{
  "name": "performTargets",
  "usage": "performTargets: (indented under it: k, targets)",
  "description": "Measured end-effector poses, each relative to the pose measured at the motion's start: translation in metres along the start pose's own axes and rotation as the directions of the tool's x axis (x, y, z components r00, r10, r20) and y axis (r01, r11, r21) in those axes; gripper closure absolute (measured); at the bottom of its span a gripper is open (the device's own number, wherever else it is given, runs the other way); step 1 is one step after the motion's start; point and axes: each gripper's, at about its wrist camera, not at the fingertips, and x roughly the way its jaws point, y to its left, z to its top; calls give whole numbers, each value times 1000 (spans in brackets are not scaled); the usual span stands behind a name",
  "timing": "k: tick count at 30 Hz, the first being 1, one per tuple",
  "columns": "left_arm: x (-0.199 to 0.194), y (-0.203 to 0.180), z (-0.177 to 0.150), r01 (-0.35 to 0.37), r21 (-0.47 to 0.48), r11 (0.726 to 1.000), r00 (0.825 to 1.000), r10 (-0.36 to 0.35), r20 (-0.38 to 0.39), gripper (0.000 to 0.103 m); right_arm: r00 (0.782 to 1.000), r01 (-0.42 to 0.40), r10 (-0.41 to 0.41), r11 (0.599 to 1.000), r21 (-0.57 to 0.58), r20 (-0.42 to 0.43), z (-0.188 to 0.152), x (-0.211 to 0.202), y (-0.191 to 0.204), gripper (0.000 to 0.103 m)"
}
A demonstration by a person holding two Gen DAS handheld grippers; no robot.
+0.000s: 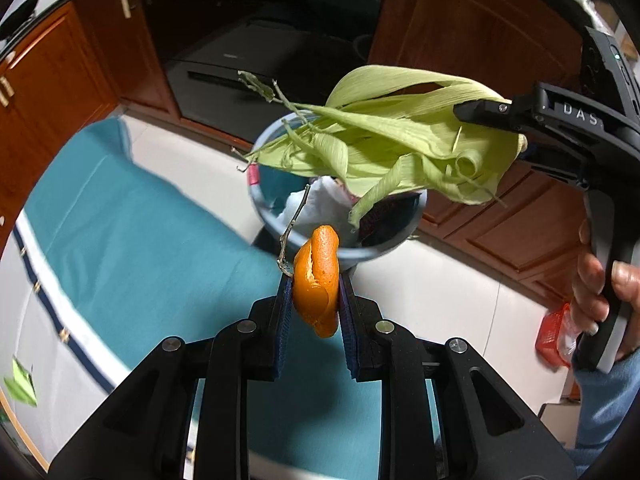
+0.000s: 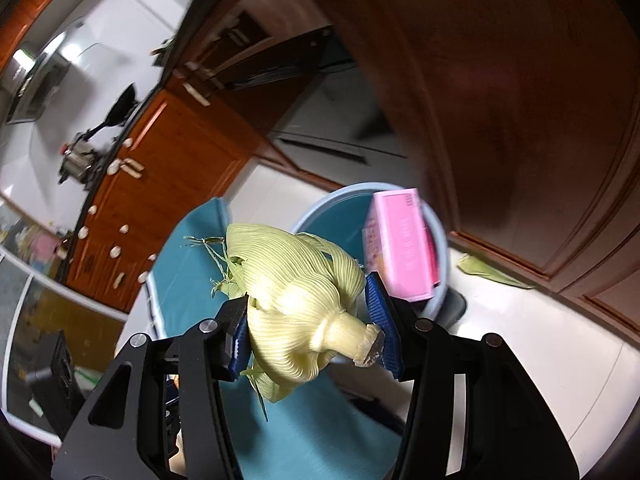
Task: Collect trash
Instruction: 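Carry peel and corn husks over the teal bin and open both tools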
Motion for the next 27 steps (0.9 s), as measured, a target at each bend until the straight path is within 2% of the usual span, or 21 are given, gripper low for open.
performTargets:
  k: [12, 27]
  targets:
    - [53, -7, 45, 17, 28, 999, 999, -16, -52, 80, 997, 79, -79, 997, -7, -26, 19, 36, -22, 54]
    - [89, -16, 69, 38, 36, 999, 996, -36, -78, 80, 985, 167, -171, 981, -97, -35, 29, 63, -14, 54]
